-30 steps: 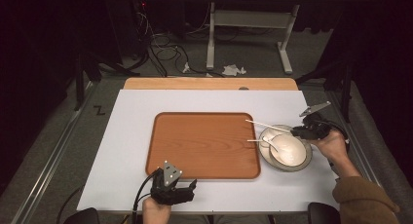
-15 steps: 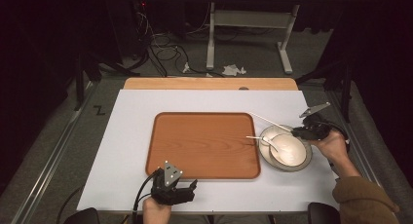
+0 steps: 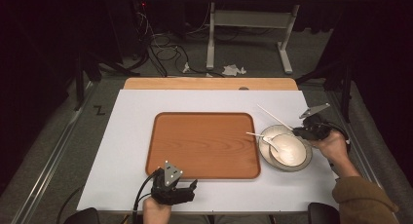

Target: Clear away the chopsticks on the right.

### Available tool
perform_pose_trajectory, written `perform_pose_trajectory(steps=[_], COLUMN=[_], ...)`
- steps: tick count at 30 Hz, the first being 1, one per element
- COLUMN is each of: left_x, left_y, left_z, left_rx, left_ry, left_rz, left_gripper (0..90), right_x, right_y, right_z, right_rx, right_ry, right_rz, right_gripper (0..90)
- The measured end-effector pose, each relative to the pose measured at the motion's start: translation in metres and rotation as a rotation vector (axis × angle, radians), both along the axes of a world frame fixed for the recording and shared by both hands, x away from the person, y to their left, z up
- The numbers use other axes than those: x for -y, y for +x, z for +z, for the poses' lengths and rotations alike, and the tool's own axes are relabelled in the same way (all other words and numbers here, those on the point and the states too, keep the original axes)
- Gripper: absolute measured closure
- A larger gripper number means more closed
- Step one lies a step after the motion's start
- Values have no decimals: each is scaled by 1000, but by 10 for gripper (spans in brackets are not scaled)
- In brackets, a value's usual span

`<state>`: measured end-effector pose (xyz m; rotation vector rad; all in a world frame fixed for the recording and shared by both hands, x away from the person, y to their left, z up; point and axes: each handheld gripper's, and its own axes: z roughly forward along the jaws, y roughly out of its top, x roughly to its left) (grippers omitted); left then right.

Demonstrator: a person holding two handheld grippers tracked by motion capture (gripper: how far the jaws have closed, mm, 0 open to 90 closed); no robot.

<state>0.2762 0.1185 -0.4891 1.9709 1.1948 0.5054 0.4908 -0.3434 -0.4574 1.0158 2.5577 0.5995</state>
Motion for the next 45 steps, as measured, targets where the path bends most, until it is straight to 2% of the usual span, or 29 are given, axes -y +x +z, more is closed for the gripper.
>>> perform_pose_trajectory(steps=[6,14,15,20,22,27,28,32,33,34,35,36,39,42,45], left_x=[0,4,6,10,12,20,24,30,32,33,35,35,38,39,40], left_y=[0,3,5,9,12,20,23,27,28,29,31,31,35,37,39], left_z=[1,3,3,4,4,3,3,2,2,2,2,2,3,4,4], left_rx=[0,5,8,12,11,5,4,-2,-2,-1,3,3,5,6,11], left_ry=[-1,-9,-11,-16,-18,-17,-17,-15,-16,-18,-20,-20,-26,-26,-27], left_rz=[-10,-39,-51,-76,-90,-134,-150,-180,-187,-196,-208,-208,-219,-223,-225], left_gripper=[163,163,163,163,163,163,163,163,163,163,163,163,163,163,163], right_x=[1,3,4,3,3,6,7,7,5,5,0,0,-14,-21,-39], right_y=[-4,-14,-18,-30,-40,-59,-70,-86,-96,-96,-105,-105,-122,-129,-141], right_z=[0,12,16,26,32,42,47,55,60,60,65,65,73,74,73], right_rx=[14,45,61,79,104,131,151,183,193,193,201,201,206,210,189], right_ry=[-2,20,27,31,49,77,93,110,115,115,127,127,143,145,154], right_rz=[-23,-58,-64,-76,-88,-98,-103,-105,-109,-109,-110,-110,-107,-101,-94], right_gripper=[853,854,855,855,855,855,855,855,854,854,854,854,854,854,854])
